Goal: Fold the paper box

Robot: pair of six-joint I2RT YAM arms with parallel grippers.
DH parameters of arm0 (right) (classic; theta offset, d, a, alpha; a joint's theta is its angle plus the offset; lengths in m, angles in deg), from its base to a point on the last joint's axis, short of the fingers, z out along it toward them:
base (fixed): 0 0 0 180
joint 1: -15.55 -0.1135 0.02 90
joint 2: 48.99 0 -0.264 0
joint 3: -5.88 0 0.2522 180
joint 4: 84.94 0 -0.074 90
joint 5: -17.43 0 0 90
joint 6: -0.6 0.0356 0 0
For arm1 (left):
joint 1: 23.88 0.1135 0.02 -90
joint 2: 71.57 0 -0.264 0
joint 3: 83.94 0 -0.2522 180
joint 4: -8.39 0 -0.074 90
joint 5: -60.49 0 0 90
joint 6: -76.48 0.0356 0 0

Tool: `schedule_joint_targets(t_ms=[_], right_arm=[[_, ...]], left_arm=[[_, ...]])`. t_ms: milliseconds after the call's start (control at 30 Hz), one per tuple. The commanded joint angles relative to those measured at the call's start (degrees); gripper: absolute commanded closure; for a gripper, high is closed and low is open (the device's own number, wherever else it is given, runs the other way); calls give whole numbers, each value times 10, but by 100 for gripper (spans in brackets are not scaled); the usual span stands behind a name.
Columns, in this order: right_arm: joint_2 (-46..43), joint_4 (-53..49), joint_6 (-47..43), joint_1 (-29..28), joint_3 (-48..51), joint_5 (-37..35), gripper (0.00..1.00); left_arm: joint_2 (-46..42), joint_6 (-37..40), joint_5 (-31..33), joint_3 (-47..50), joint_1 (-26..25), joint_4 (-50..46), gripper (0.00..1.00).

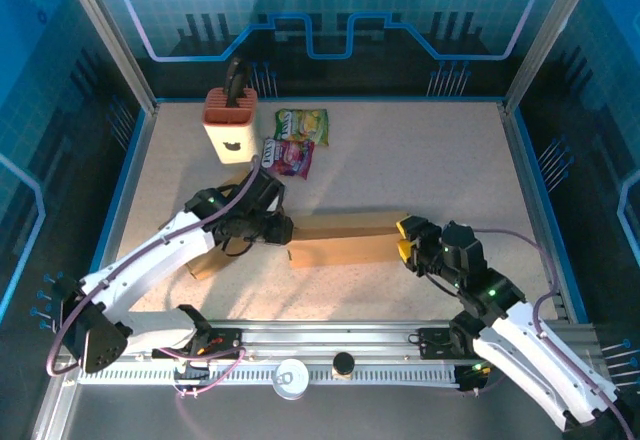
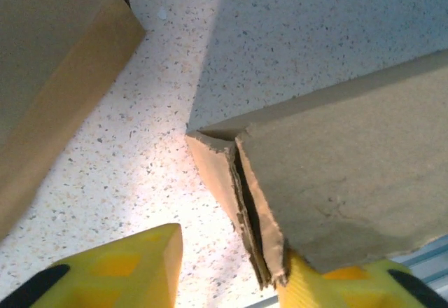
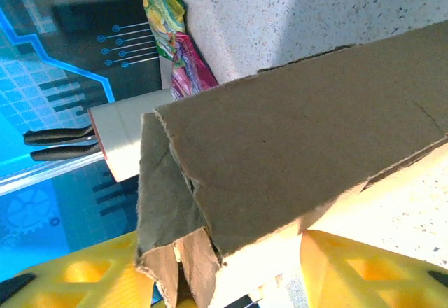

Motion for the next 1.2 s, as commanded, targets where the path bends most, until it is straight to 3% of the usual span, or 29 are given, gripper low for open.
schedule_joint_targets(t_ms=[0, 100, 333, 733, 933, 1167], right_arm=[[-13, -30, -3, 6, 24, 2, 48], [-16, -38, -7, 8, 29, 0, 52], [-4, -49, -19, 11, 32, 0, 55], [-13, -61, -50, 24, 35, 10, 62], [-11, -109, -123, 44, 8, 46, 65], [-42, -78, -222, 79, 28, 132, 65]], left_arm=[[-58, -25, -30, 0, -4, 1, 48], [-91, -36, -70, 4, 11, 25, 42], [-67, -44, -132, 43, 72, 86, 42], [-31, -43, -183, 102, 95, 158, 63], [-63, -33, -166, 126, 64, 173, 69], [-96, -35, -71, 172, -40, 233, 72]])
